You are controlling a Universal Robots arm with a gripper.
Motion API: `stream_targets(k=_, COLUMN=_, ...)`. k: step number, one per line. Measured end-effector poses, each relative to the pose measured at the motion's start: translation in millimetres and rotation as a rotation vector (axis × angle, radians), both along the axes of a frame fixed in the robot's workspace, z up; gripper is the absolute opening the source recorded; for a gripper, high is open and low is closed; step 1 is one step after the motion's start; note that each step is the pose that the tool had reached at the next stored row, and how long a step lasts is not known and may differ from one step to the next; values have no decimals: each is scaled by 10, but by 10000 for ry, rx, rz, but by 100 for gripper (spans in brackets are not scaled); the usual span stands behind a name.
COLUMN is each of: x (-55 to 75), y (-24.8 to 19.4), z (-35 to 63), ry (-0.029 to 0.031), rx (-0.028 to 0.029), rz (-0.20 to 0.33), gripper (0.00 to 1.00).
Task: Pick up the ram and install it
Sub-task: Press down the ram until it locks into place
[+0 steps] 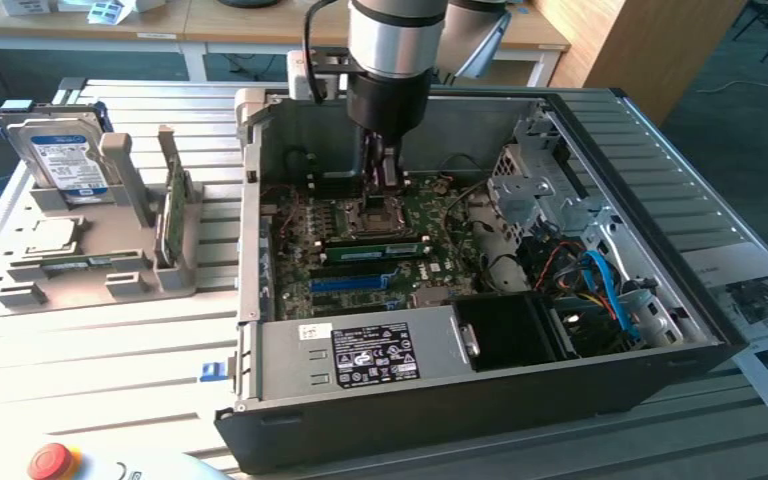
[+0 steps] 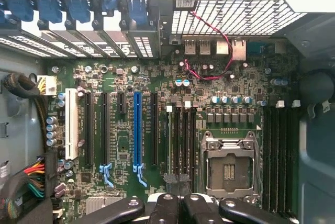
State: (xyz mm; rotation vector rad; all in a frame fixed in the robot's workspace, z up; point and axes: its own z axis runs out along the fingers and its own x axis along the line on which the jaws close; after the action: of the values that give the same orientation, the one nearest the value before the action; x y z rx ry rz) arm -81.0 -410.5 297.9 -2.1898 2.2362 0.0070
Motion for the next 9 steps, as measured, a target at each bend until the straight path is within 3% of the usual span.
stream_targets(k=9, x=1, y=0, z=100, ry=47, rx=-1, rz=0, gripper=10)
